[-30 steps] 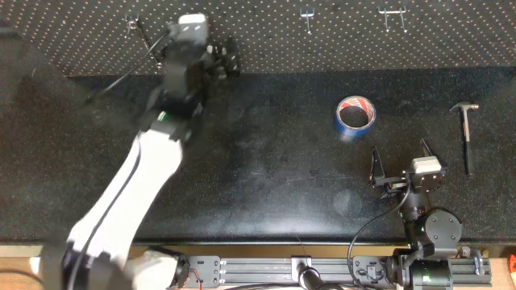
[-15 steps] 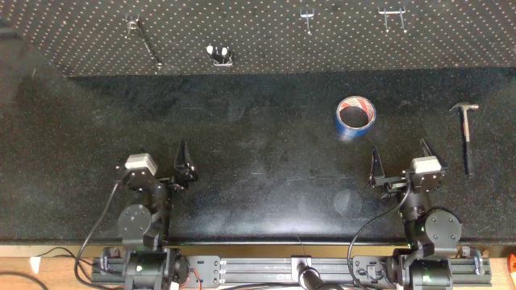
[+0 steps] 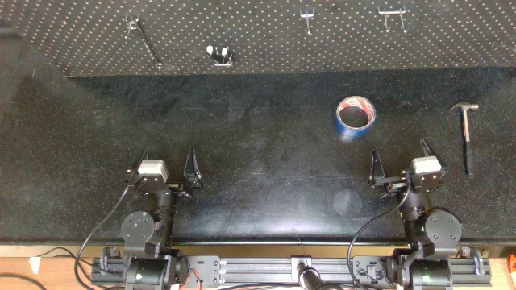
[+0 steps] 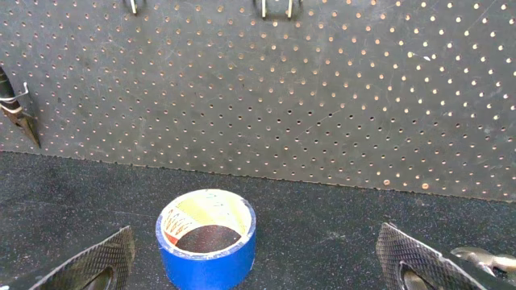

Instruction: Place Tools Onto Pegboard

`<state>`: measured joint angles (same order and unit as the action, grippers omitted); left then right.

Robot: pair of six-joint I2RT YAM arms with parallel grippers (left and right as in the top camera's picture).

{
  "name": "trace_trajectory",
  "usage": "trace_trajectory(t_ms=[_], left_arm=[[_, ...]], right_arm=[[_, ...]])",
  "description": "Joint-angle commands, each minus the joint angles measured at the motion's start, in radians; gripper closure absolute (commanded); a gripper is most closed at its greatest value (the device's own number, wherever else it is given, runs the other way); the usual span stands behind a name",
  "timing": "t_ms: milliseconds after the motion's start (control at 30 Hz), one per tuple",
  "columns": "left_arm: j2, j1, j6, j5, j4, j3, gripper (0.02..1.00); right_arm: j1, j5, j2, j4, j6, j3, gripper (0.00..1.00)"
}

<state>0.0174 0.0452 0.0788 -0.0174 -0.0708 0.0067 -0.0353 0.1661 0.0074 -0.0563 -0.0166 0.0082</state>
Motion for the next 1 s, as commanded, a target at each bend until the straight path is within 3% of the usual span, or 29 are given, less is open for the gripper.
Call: trace_trajectory(t_ms=[33,67,200,267,367,567,667,800,833,900,933,967,1000], left_arm=[[-0.014,0.005,-0.013,0.007,-0.009,-0.001,0.023],[-0.014,0.005,-0.013,0.007,-0.009,-0.001,0.023],[-0.014,0.005,-0.013,0.007,-0.009,-0.001,0.023],[-0.014,0.005,-0.013,0.007,-0.009,-0.001,0.023],[-0.014,0.005,-0.013,0.007,-0.009,-0.001,0.023],[-0.014,0.005,-0.013,0.007,-0.009,-0.001,0.023],[-0.014,0.005,-0.013,0.007,-0.009,-0.001,0.023],[-0.014,0.005,-0.013,0.007,-0.009,-0.001,0.023],[-0.014,0.005,-0.013,0.007,-0.009,-0.001,0.023],[-0.014,0.005,-0.013,0.007,-0.009,-0.001,0.023],[-0.014,0.005,-0.013,0.007,-0.009,-0.001,0.023],[-0.014,0.005,-0.013,0.007,-0.009,-0.001,0.023],[-0.014,0.005,-0.013,0.007,-0.009,-0.001,0.023]], right_arm=[[0.006,0.002,-0.006,-0.003,0.011,-0.004,0.023],[0.006,-0.023,-0.006,-0.006,0.018,-0.004,0.025],[0.008,-0.033,0.046,-0.001,-0.327,0.019,0.025],[0.018,0.029,0.268,0.069,-0.451,0.068,0.025],[0.061,0.089,0.696,0.087,-0.450,0.270,0.025],[0.233,0.063,1.392,-0.127,-0.232,0.793,0.025],[0.257,-0.005,1.544,-0.248,-0.222,0.919,0.025],[0.275,-0.040,1.640,-0.254,-0.187,0.966,0.012],[0.281,-0.056,1.656,-0.255,-0.187,0.966,0.277],[0.282,-0.063,1.680,-0.269,-0.187,0.966,0.636],[0.282,-0.071,1.696,-0.288,-0.187,0.966,0.724],[0.282,-0.071,1.725,-0.324,-0.187,0.966,0.917],[0.282,-0.078,1.735,-0.336,-0.187,0.966,0.921]])
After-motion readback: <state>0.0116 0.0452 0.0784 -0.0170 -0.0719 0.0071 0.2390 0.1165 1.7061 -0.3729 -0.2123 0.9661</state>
